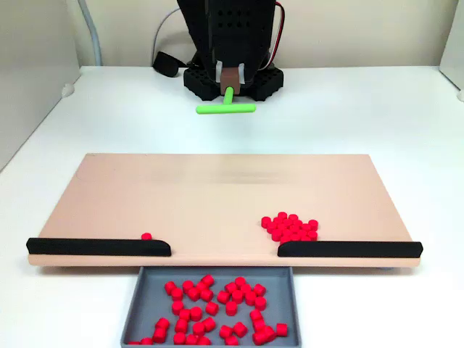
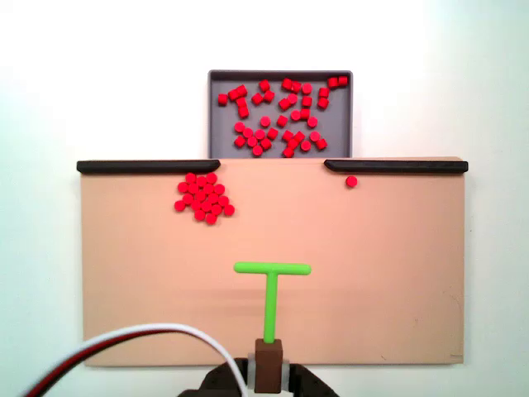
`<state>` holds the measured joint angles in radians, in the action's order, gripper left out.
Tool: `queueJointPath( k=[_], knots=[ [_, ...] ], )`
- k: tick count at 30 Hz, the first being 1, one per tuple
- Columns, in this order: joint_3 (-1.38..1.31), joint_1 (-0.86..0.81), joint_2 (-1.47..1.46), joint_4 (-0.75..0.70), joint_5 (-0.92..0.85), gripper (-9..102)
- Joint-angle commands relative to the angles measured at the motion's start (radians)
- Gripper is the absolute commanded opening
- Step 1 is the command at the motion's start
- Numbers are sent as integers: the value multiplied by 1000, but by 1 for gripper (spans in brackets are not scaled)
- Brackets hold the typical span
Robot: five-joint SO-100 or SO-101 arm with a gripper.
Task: Push granules from right to the grey container
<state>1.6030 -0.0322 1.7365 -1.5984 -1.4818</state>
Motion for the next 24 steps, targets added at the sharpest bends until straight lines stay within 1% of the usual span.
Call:
queueJointPath(
  k=[1, 21, 24],
  knots=[
    [-23, -15, 20, 5, -5, 0],
    [-37, -21, -18, 5, -51, 0],
    [-38, -21, -21, 5, -92, 0]
  ],
)
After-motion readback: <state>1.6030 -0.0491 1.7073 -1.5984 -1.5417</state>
